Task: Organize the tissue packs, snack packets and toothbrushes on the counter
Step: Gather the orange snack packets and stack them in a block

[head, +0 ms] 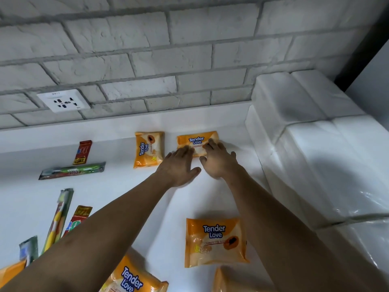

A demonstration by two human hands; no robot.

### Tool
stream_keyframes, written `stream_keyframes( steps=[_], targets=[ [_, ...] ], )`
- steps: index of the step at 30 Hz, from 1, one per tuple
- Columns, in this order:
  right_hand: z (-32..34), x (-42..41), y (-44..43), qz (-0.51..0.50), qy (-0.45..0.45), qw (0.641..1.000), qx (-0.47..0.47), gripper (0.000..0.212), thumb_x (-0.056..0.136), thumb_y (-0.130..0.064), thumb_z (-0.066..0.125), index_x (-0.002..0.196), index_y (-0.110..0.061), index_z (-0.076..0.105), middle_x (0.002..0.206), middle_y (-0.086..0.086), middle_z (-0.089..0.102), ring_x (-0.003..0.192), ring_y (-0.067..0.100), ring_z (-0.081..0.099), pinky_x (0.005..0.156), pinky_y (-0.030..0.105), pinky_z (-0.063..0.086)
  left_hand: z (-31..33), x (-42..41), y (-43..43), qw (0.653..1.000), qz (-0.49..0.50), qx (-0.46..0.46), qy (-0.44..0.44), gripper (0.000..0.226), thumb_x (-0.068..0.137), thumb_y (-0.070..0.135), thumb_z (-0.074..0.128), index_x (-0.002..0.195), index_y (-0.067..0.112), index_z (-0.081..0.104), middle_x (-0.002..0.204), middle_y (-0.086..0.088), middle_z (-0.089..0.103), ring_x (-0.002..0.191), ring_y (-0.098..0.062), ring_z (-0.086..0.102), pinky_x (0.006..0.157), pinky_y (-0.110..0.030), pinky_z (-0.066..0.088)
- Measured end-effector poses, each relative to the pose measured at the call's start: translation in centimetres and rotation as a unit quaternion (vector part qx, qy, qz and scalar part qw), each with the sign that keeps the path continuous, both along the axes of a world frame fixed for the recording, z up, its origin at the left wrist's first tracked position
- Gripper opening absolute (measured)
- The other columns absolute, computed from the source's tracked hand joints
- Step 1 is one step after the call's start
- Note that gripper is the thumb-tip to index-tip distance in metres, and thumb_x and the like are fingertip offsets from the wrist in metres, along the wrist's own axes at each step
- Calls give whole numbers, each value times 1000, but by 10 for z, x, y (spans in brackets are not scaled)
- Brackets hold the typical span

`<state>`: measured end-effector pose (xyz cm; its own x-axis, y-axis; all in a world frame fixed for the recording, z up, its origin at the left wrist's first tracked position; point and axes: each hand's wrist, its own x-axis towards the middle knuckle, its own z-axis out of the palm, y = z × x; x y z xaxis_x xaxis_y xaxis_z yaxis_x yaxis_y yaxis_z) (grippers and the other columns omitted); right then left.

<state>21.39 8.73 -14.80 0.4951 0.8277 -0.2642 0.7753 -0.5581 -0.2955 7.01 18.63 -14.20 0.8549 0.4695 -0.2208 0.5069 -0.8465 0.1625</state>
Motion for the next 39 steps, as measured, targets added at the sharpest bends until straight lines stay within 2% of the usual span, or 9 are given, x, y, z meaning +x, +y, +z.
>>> stream_keyframes(
  steps=[4, 19, 24, 28, 30, 35, 39],
  targets=[
    [2, 5, 6, 4, 6, 1000, -7, 60, 106, -45, 35, 160, -22, 23, 171, -6, 4, 156, 25, 9, 116, 68, 20, 1, 5, 5, 1000, 0, 0, 7, 79, 104, 57, 42, 165, 12, 17, 173, -10, 14, 159, -25, 15, 126, -45, 17],
    [-1, 17, 16, 26, -3, 1000, -13, 66, 107, -47, 35, 162, -19, 14, 172, -2, -3, 158, 32, 4, 118, 72, 14, -2, 17, 20, 1000, 6, -8, 13, 81, 103, 62, 40, 166, 17, 15, 174, -7, 13, 160, -25, 14, 126, -48, 18],
    [0, 16, 15, 29, 0, 999, -13, 68, 106, -48, 35, 163, -20, 11, 172, -2, -5, 158, 32, 1, 119, 72, 13, -4, 16, 20, 1000, 13, -7, 22, 81, 102, 65, 37, 166, 22, 12, 174, -5, 9, 160, -27, 13, 127, -56, 14],
    [0, 13, 13, 9, 4, 1000, 14, 69, 107, -42, 39, 164, -19, 8, 172, -3, -11, 159, 30, -3, 122, 67, 11, -12, 4, 16, 998, 48, -3, -32, 76, 106, 57, 31, 167, 18, 7, 175, -8, 5, 161, -27, 4, 129, -55, 7],
    [-3, 9, 14, 0, -7, 999, 41, 69, 107, -38, 40, 164, -16, 8, 172, -2, -10, 159, 29, -3, 123, 64, 13, -15, -6, 14, 994, 76, 16, -78, 73, 107, 53, 29, 166, 15, 12, 174, -12, 11, 161, -30, 8, 129, -53, 11],
    [-6, -21, 32, 30, -25, 995, 95, 66, 103, -31, 45, 162, -15, 19, 172, 1, 7, 158, 30, 8, 121, 62, 21, -16, -40, 26, 979, 135, 91, -126, 66, 99, 42, 38, 153, 5, 46, 161, -27, 35, 148, -47, 35, 120, -60, 32],
    [-2, -55, 53, 92, -30, 989, 110, 62, 103, -25, 44, 161, -15, 23, 172, 0, 7, 158, 29, 7, 122, 61, 19, -9, -67, 42, 974, 173, 90, -118, 57, 98, 36, 48, 148, 9, 53, 155, -26, 45, 140, -47, 45, 112, -55, 41]
  ],
)
